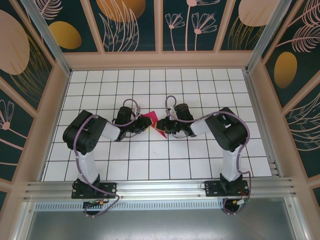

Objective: Fold a paper plane with a square sheet of paper (pick it up from the middle)
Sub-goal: Fold the wing for the fifth time at the center of the table.

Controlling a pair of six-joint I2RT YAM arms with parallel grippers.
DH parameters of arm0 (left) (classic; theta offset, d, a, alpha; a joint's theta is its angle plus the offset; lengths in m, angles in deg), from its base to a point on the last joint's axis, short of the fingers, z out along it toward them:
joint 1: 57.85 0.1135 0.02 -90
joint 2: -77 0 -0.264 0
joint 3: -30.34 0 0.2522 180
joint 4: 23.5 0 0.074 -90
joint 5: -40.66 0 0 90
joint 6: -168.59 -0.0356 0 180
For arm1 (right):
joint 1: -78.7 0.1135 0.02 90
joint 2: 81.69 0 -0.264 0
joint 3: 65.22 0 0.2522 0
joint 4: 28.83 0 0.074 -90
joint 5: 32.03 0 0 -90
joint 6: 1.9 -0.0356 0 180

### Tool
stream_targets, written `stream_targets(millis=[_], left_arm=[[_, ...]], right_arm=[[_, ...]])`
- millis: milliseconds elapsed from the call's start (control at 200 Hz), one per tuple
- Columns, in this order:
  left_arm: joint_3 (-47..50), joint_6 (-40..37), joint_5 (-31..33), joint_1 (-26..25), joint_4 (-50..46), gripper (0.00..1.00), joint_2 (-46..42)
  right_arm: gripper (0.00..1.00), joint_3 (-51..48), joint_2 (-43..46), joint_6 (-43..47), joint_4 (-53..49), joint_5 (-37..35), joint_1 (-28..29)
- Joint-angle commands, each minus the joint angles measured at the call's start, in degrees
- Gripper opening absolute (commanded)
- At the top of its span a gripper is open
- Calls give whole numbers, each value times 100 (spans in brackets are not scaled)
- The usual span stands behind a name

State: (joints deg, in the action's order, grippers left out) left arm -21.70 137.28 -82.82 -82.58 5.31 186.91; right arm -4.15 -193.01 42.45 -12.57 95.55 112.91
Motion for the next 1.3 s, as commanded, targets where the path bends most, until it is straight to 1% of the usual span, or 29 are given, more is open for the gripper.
stream_targets(millis=[0, 150, 320, 485, 555, 791, 1026, 1156, 1296], left_arm=[[-117, -159, 95, -14, -195, 19, 136], [-170, -183, 76, -14, -261, 19, 135], [-232, -218, 58, -16, -344, 19, 143], [-268, -253, 32, -12, -398, 19, 124], [-276, -262, 32, -14, -424, 19, 127], [-322, -267, 17, -14, -484, 19, 136], [-362, -274, 18, -10, -547, 20, 154], [-373, -297, 15, -13, -581, 20, 136], [-431, -331, -8, -18, -656, 20, 62]], right_arm=[[26, 32, 300, 478, -629, -376, 14], [29, 50, 602, 961, -1026, -873, 104], [32, 59, 936, 1760, -1367, -1535, 300], [32, 166, 953, 2520, -1597, -1987, 504], [31, 197, 967, 2794, -1665, -2071, 587], [30, 216, 971, 3403, -1857, -2782, 867], [25, 343, 831, 3955, -1867, -3434, 1181], [18, 394, 704, 3933, -1842, -3486, 1188], [11, 251, 721, 3792, -1677, -3361, 1141]])
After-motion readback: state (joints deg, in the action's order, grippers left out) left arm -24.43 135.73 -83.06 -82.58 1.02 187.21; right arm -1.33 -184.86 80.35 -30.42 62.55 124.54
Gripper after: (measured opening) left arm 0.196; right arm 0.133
